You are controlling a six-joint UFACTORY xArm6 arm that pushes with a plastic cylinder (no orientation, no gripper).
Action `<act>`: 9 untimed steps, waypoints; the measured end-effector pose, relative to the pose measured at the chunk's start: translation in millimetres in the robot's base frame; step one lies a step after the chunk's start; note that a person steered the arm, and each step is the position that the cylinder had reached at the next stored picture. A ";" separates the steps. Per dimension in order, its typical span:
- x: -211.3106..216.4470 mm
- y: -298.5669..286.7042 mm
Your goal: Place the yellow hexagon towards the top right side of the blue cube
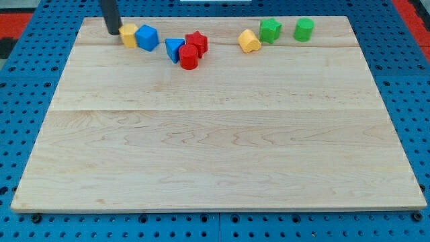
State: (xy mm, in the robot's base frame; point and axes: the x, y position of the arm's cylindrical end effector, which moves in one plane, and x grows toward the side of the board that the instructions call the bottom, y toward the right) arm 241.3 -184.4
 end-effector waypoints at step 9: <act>-32.2 118.4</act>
State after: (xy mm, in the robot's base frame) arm 209.1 -66.0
